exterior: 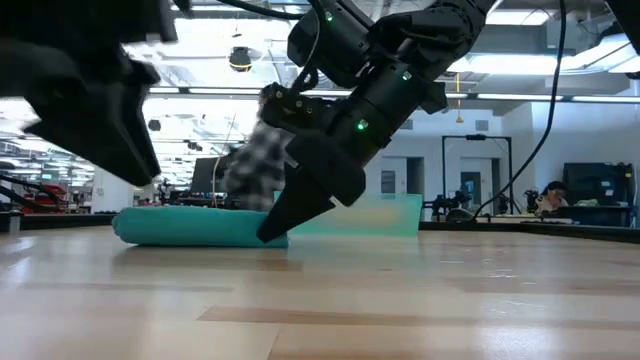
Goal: Roll microfiber towels into tight, uniform cylinder then place into a basket
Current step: Roll the blue microfiber cloth on the table
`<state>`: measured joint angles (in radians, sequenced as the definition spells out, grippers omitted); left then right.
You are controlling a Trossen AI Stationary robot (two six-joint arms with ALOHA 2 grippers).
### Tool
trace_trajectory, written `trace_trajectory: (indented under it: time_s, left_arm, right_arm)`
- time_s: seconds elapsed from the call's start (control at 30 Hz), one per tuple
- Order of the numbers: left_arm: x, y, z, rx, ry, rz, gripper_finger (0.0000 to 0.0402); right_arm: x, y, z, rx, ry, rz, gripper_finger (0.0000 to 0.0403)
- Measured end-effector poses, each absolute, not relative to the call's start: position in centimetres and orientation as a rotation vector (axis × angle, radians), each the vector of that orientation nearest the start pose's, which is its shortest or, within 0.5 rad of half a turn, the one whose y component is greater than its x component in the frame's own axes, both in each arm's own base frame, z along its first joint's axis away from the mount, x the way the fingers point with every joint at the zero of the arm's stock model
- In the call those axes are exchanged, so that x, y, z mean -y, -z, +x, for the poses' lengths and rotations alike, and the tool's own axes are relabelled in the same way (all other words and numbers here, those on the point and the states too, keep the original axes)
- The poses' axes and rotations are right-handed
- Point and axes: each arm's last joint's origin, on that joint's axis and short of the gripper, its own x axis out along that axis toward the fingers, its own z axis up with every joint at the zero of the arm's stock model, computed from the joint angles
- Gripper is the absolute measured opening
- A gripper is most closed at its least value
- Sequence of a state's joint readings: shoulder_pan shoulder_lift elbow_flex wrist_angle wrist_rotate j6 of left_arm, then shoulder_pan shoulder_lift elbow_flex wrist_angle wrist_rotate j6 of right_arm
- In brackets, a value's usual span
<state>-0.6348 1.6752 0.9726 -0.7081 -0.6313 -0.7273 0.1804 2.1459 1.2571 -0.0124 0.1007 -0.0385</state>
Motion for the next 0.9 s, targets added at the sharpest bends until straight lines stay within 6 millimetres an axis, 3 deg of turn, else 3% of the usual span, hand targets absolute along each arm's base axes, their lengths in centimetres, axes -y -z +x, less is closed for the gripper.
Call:
trace_trajectory:
  time_s: [0.27, 0.57, 0.9]
  left_arm:
    - [17.9, -16.2, 22.3, -0.926, -0.322, 0.385, 0.0111]
    - [17.5, -14.0, 21.6, -0.901, -0.287, 0.332, 0.0111]
    - [17.2, -13.8, 21.9, -0.912, -0.277, 0.312, 0.0112]
  right_arm:
    - [-7.2, -10.1, 42.3, -0.892, -0.160, -0.011, 0.0036]
    - [-7.0, -10.1, 42.3, -0.892, -0.142, 0.017, 0.0029]
    - [-6.7, -10.1, 42.4, -0.894, -0.135, 0.038, 0.0025]
